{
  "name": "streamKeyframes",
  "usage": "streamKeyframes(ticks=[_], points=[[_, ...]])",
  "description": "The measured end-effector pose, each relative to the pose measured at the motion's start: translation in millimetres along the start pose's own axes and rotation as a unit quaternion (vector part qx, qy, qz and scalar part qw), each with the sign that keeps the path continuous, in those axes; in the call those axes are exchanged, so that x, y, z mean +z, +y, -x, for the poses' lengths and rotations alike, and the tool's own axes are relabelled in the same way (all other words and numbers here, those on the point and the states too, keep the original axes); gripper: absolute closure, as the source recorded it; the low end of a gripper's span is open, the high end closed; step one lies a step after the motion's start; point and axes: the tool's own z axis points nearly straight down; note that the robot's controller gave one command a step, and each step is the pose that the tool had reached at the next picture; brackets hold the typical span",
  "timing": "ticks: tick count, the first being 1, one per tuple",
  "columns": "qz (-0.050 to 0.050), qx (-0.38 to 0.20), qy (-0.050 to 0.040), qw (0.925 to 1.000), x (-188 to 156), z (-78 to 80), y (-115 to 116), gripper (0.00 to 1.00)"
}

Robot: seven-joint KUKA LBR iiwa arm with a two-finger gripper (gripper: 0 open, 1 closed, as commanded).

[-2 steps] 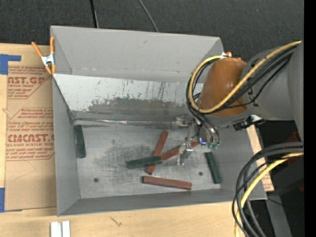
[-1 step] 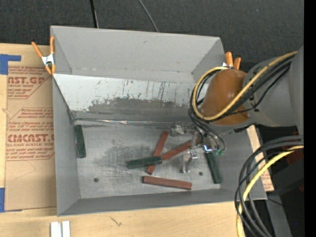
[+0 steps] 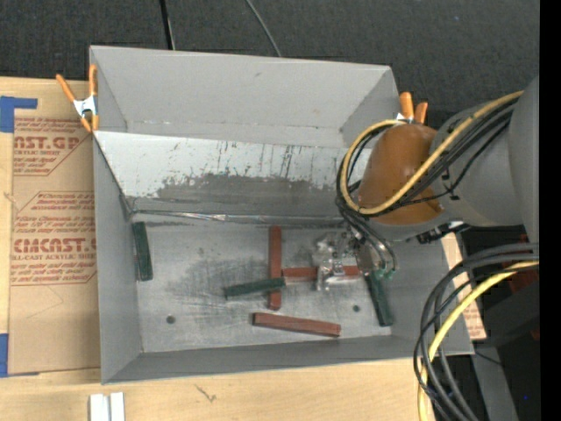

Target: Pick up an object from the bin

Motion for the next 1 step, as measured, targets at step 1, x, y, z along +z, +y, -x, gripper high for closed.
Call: streamKeyframes(ticks=[1], points=[[0.000, 0.000, -0.0002, 1.0000, 0.0, 0.1, 0.0, 1.00]])
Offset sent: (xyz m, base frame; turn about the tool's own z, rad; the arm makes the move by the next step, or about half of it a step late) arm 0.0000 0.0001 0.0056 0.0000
